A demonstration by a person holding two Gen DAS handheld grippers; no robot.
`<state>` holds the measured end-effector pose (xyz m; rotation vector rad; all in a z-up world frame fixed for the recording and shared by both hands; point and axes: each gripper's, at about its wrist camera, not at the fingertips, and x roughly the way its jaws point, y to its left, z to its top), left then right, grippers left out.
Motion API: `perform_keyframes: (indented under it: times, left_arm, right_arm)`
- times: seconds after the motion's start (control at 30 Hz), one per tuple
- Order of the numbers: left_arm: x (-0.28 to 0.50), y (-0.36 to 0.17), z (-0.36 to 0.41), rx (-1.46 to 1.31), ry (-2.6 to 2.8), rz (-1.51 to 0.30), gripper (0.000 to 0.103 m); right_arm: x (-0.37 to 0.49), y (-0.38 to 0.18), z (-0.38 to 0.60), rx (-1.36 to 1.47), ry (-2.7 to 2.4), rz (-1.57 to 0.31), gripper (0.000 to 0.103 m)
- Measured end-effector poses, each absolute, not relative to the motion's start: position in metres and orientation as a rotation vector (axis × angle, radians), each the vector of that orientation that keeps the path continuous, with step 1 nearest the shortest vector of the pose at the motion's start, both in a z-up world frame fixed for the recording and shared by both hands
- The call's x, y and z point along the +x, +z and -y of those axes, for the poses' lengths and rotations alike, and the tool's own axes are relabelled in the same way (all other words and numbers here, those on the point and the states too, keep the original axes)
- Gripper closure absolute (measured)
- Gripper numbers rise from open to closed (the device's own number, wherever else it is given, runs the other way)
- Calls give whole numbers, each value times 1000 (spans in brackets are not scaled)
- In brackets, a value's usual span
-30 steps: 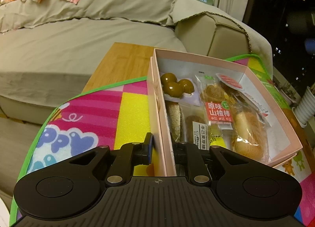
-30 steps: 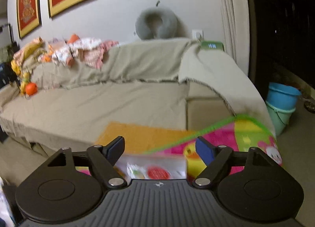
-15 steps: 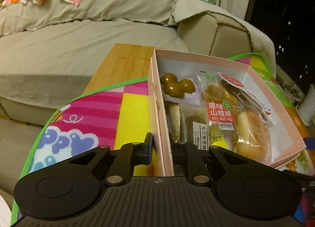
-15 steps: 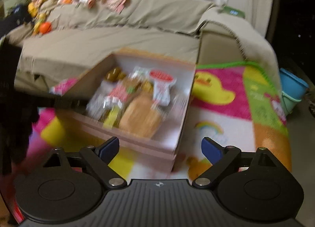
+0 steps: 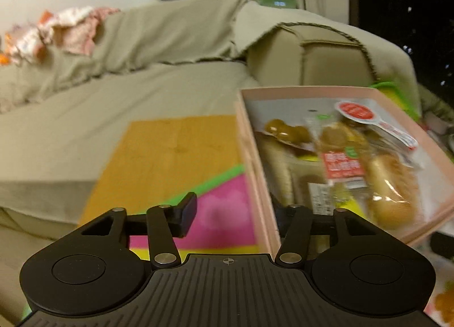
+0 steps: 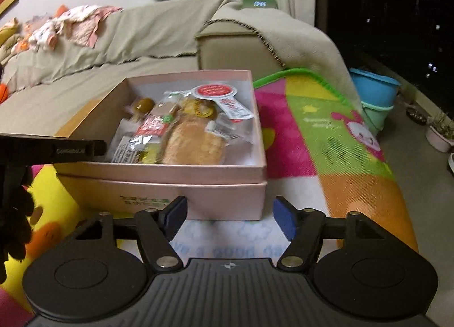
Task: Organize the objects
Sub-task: 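Lower the box onto the mat and open the left gripper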
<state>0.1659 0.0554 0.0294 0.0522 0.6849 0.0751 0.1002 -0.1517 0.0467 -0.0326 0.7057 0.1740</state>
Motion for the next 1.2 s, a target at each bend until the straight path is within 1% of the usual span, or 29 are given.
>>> perform_keyframes:
  times: [0.03,0.07,0.1,0.17,0.23,0.3,0.4,0.47,0.6,0.73,1.2]
  left_arm:
    - [163,31,-58,47,80,-679,43]
    - [157,35,-61,32,77,-670,43]
    - [150,39,-62,23,73,-649,43]
    - [120,49,-59,48,70,-571,43]
    - [87,58,-55,57,65,-494,47]
    - [56,63,-51,32,35,-461,48]
    - [18,50,-39,28,-5,-514,47]
    - [5,36,-27,43,-32,-583,47]
    - [-7,16,-12,39,-55,-634,47]
    - [-10,4,-8,3,-34,-635,47]
    - [-11,1,-2,5,-18,-630,44]
  right_arm:
    - [99,49,151,-32,165,-691,16]
    - [95,51,152,-31,159,-673,4]
    - [91,52,154,-30,150,-658,0]
    - [84,53,159,-30,151,-652,0]
    - [75,49,163,-31,185,-695,0]
    - [60,44,166,-27,207,-758,0]
    - [35,29,166,-43,225,-831,0]
    - [23,20,165,-74,206,-817,0]
    - [18,14,168,-32,177,-754,0]
    - [12,10,167,-42,161,-696,0]
    - [12,10,168,-37,164,-691,0]
